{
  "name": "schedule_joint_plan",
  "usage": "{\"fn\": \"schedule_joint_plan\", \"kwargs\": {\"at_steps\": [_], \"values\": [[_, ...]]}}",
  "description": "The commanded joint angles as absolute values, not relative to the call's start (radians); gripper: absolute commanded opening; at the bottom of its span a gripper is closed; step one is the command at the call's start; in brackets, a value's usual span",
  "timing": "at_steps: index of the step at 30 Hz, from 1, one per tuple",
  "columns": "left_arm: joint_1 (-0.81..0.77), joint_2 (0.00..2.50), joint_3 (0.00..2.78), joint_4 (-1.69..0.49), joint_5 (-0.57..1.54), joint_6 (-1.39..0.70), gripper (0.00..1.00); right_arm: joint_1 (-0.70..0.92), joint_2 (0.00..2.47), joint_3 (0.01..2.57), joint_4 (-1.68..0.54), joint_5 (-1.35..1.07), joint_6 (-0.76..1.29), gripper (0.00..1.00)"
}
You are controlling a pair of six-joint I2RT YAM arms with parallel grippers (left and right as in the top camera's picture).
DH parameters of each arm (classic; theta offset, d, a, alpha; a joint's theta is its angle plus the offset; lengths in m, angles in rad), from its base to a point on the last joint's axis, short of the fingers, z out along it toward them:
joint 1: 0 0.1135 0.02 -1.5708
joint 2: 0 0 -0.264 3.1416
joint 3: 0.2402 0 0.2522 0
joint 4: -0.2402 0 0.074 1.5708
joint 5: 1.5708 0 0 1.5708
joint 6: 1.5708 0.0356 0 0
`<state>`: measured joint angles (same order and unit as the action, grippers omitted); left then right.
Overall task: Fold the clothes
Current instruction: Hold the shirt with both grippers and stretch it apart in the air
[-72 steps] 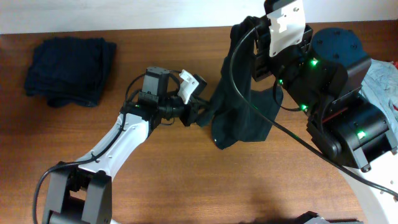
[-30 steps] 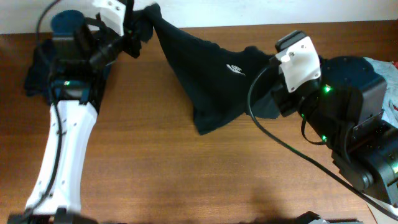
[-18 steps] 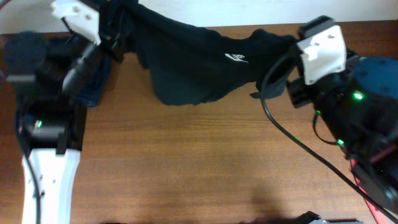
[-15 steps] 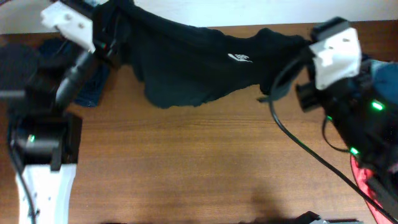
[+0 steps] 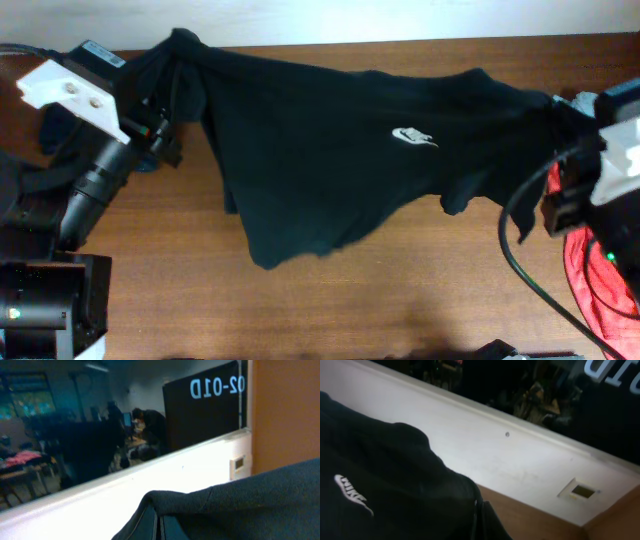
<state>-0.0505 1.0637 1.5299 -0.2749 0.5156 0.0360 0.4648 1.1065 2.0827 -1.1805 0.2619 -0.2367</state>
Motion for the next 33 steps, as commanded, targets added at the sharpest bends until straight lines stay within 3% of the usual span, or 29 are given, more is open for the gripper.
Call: {"fn": "schedule_joint_plan", "kwargs": {"at_steps": [1,11,33], "values": [[-0.075,1.065,1.546,-0.301,0.508,0.007,0.00,0.471,1.098,2.126,-1.213,0.266,-0.200,0.04],[-0.176,1.140,1.546,-0.332,0.508,0.007,0.00,0.471,1.098,2.132,-1.280,0.266,-0.132,0.04],[-0.183,1.084,1.546,-0.406,0.508,0.007,0.00,0.471,1.088,2.133,-1.318,0.236,-0.097,0.04]]}}
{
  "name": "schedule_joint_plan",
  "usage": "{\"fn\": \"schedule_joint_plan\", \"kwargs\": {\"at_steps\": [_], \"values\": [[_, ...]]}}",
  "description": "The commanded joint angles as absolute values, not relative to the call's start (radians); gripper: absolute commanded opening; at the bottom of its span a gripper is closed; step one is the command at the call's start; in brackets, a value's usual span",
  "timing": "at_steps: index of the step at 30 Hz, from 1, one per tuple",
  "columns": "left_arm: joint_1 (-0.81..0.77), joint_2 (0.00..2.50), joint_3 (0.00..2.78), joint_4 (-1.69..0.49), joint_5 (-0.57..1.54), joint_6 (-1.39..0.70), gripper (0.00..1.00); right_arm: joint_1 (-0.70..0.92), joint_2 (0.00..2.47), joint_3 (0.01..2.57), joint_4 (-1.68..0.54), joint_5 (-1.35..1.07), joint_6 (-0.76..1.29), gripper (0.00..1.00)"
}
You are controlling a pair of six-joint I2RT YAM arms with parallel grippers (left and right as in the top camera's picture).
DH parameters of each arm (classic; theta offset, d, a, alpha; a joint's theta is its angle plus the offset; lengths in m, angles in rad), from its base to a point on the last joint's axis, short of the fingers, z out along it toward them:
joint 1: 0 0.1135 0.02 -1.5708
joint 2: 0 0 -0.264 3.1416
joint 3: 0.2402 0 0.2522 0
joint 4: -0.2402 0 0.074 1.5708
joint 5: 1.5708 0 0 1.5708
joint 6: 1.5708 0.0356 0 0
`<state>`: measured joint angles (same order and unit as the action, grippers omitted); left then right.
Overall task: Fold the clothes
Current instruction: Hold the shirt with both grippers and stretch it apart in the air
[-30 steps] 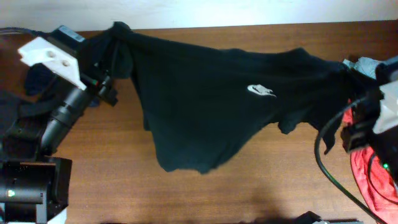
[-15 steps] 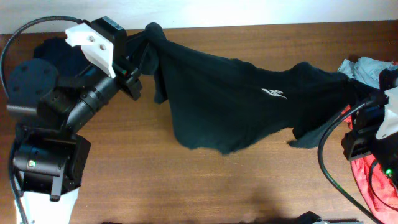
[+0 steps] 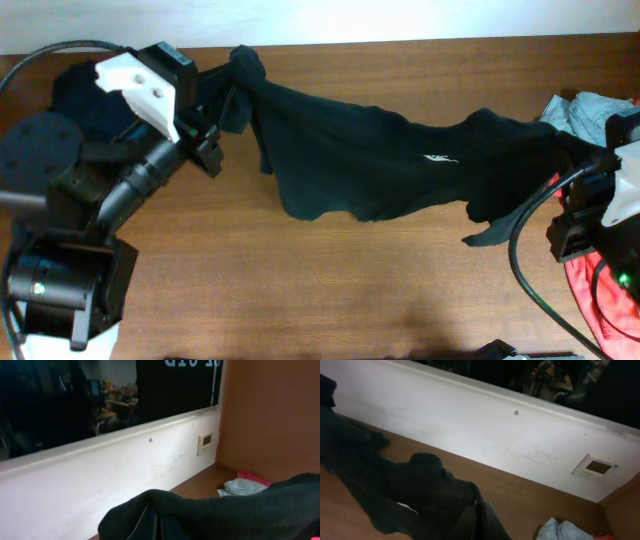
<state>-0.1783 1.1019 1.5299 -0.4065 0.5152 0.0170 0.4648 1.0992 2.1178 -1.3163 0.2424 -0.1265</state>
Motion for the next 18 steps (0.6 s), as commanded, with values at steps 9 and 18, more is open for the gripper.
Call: {"fn": "schedule_joint_plan", "kwargs": {"at_steps": [9,18], "values": [[-0.183,1.213,1.546,-0.356,0.508,0.007,0.00,0.470,1.097,2.133,-1.300,0.241,-0.072,0.04],[-0.204,1.519,1.546,0.022,0.508,-0.070,0.00,0.470,1.181,2.133,-1.240,0.439,-0.073,0.04]]}}
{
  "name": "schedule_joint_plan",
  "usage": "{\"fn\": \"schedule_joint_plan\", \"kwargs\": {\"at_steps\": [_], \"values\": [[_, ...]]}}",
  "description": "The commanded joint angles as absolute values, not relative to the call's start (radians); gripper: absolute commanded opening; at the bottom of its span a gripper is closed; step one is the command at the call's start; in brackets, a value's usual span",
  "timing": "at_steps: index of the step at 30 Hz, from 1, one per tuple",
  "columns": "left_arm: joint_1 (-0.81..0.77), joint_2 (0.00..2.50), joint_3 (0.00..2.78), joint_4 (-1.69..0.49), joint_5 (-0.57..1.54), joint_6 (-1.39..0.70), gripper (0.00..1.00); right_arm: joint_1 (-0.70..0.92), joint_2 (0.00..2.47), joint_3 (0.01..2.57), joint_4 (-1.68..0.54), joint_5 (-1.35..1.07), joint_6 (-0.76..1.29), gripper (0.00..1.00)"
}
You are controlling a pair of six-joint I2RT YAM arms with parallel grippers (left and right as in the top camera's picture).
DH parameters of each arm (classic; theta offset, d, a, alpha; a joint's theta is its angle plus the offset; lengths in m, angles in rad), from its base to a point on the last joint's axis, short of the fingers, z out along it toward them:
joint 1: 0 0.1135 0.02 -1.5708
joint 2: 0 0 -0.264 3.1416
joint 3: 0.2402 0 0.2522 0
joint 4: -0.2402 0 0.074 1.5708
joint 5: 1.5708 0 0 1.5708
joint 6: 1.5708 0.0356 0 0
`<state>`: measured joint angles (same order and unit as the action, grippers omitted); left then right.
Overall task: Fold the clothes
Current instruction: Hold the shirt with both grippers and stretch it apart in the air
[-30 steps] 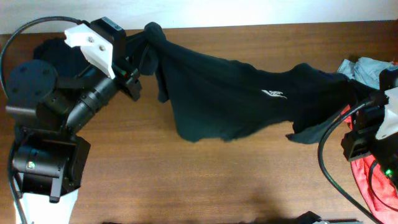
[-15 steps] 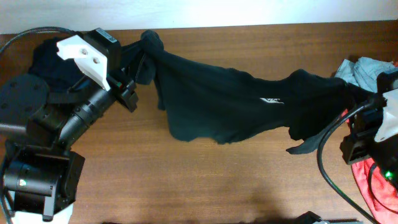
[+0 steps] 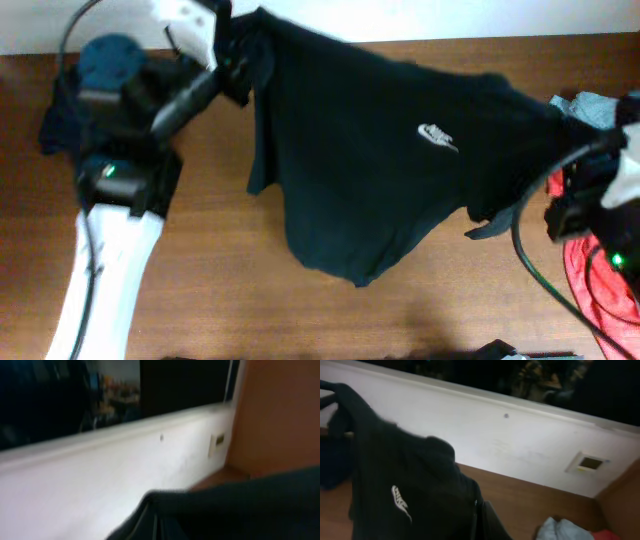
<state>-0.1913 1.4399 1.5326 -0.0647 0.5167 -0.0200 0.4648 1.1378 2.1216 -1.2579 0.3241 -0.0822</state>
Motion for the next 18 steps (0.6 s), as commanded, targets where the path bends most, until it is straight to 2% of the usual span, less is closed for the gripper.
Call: {"fn": "schedule_joint_plan", "kwargs": {"at_steps": [1,6,8,11,18], "values": [[-0.211,1.558,1.546,0.099,0.508,-0.080,0.00,0.470,1.197,2.133,-1.226,0.459,-0.074,0.04],[-0.233,1.711,1.561,0.454,0.507,-0.079,0.00,0.467,1.295,2.133,-1.062,0.588,-0.200,0.04],[-0.233,1.742,1.580,0.515,0.507,-0.086,0.00,0.447,1.338,2.133,-0.981,0.595,-0.243,0.04],[-0.233,1.751,1.601,0.479,0.507,-0.090,0.00,0.416,1.396,2.133,-0.910,0.574,-0.259,0.04],[-0.226,1.666,1.603,0.260,0.507,-0.031,0.00,0.409,1.406,2.133,-0.952,0.527,-0.253,0.04]]}}
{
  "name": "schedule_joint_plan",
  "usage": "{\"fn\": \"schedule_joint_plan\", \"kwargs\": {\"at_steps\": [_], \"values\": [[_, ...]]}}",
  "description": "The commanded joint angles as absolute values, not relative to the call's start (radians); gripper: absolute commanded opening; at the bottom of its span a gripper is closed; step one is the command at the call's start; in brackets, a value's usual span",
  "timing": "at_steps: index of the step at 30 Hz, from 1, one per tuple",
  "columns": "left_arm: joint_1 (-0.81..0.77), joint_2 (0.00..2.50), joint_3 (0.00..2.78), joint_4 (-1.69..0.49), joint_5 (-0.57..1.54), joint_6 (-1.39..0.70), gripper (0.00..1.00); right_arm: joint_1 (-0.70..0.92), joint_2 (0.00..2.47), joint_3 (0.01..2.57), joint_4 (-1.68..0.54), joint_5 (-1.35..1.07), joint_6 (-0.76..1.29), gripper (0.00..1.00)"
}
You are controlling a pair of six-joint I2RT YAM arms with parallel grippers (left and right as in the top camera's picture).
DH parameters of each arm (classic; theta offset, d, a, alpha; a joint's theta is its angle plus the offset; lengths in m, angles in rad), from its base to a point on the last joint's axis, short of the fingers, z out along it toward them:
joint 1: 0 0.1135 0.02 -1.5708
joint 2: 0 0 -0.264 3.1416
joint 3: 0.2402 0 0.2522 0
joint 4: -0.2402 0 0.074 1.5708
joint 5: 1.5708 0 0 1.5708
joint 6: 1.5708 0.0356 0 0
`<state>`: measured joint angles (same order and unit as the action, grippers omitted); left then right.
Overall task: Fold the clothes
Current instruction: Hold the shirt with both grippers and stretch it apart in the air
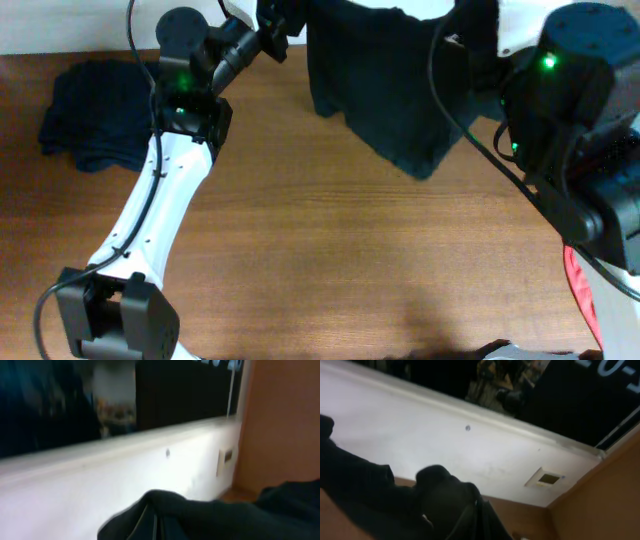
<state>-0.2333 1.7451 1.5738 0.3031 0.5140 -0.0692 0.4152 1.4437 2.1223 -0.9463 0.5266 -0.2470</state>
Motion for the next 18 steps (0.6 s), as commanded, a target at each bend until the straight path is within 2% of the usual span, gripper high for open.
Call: {"fn": "schedule_joint_plan", "kwargs": {"at_steps": [1,7,18], "values": [[-0.226,1.645,1.603,0.224,0.503,-0.021,0.00,0.411,1.397,2.133,-0.960,0.528,-0.253,0.04],[-0.226,1.469,1.603,-0.037,0.441,0.005,0.00,0.412,1.291,2.133,-1.056,0.511,-0.184,0.04],[-0.226,1.180,1.603,-0.452,0.379,-0.005,0.00,0.412,1.108,2.133,-1.221,0.297,-0.050,0.04]]}}
